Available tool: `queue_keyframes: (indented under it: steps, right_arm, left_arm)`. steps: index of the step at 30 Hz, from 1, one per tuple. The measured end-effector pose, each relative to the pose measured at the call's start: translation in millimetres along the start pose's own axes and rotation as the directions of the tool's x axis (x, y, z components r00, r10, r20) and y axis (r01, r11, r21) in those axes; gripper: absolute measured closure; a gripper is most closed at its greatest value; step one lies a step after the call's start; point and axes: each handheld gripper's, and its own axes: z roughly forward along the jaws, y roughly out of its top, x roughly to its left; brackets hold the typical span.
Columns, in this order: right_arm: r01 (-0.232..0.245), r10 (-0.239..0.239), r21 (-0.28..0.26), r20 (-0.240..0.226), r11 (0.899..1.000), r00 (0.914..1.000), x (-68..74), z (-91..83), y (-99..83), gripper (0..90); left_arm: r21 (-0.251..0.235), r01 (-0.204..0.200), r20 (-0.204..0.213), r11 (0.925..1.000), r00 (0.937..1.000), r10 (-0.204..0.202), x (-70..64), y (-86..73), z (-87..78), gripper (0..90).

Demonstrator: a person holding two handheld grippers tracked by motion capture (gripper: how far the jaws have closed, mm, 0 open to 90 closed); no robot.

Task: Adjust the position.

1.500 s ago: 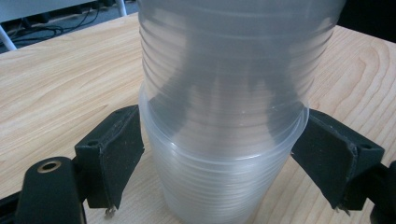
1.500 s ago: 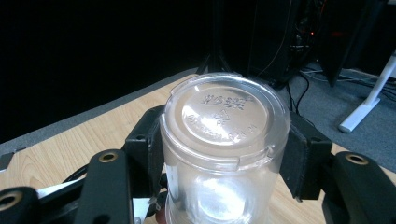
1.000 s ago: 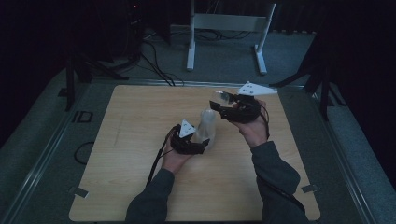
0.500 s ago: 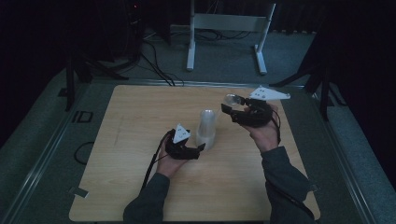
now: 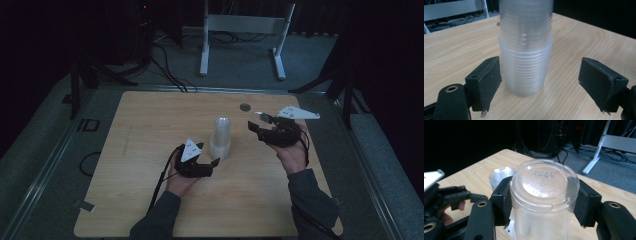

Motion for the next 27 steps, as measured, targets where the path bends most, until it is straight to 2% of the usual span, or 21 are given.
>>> queue_keyframes:
  steps: [4, 15, 27]
  right_arm:
    - [-0.009, 0.009, 0.013, 0.006, 1.0, 0.9999, 0.0, 1.0, -7.5, 40.5]
    - [-0.005, 0.005, 0.051, 0.012, 0.999, 0.9999, 4.2, 5.7, -24.6, 40.4]
    - [-0.048, 0.048, 0.083, -0.001, 0.995, 0.9988, 5.0, 10.3, -51.1, 40.2]
  left_arm:
    - [-0.001, -0.015, 0.011, 0.9999, 0.9998, 0.015, -2.7, 2.3, -2.1, 18.3]
    - [0.017, -0.016, 0.047, 0.9997, 0.9988, 0.016, -4.4, 2.6, -4.0, 19.8]
    - [0.019, -0.019, 0.094, 0.9996, 0.9954, 0.017, -14.7, 8.8, 2.4, 20.0]
